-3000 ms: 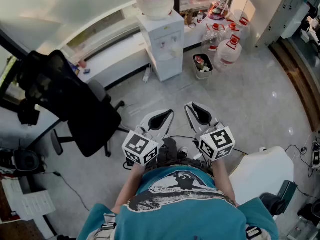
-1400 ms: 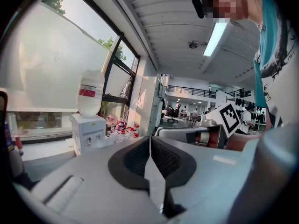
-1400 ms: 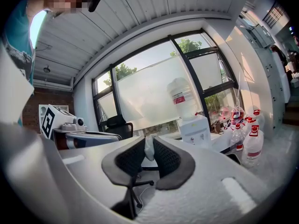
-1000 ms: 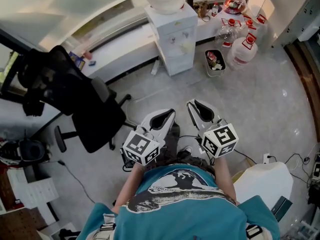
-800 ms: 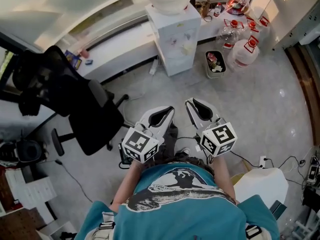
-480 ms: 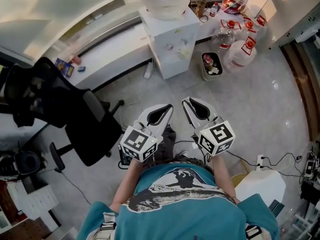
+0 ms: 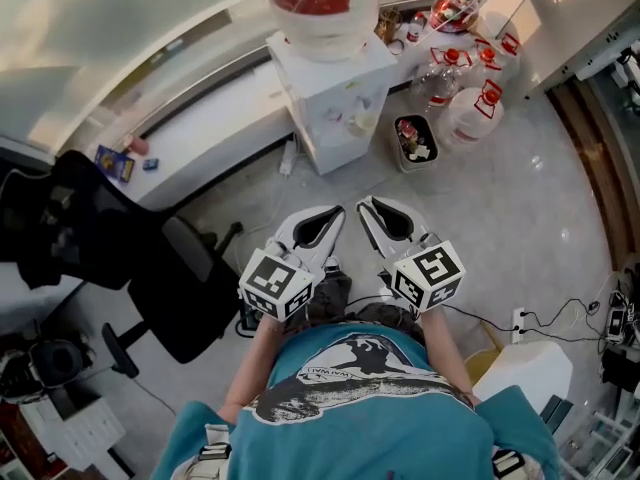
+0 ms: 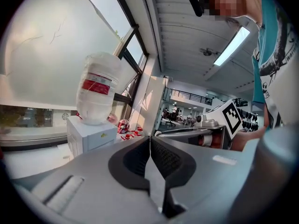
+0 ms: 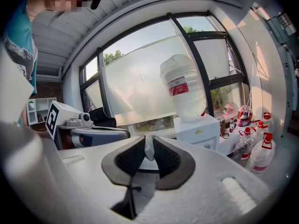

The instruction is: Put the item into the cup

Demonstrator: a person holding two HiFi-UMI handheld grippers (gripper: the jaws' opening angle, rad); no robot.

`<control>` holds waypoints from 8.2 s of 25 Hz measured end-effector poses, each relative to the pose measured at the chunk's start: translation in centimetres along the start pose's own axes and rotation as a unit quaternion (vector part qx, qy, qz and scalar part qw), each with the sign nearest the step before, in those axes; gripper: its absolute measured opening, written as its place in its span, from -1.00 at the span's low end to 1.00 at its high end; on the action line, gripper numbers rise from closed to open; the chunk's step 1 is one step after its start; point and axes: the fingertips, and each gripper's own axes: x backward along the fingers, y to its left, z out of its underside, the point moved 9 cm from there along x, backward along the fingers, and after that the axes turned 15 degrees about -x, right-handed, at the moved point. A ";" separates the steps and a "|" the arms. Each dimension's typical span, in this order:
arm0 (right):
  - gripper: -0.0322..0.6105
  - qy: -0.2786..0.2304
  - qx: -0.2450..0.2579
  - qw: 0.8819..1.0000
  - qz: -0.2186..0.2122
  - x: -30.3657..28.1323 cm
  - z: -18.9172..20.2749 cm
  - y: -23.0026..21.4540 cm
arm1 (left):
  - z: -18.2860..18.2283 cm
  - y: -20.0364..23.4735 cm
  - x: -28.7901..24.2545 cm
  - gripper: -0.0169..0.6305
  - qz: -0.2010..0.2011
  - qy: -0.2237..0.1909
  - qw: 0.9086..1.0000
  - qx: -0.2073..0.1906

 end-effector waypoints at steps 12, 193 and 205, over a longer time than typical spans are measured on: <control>-0.73 0.006 -0.016 1.000 0.025 -2.0 0.4 0.0 | 0.8 2.6 -0.1 -0.93 0.021 0.011 1.000 0.001; -0.67 0.072 0.048 0.991 -0.102 -7.1 -0.9 0.4 | 4.3 4.1 5.7 -0.93 -0.089 0.037 0.995 0.015; -0.76 0.095 0.028 0.984 -0.150 -6.1 0.1 2.1 | 3.4 1.9 6.8 -0.94 -0.128 0.027 0.991 0.032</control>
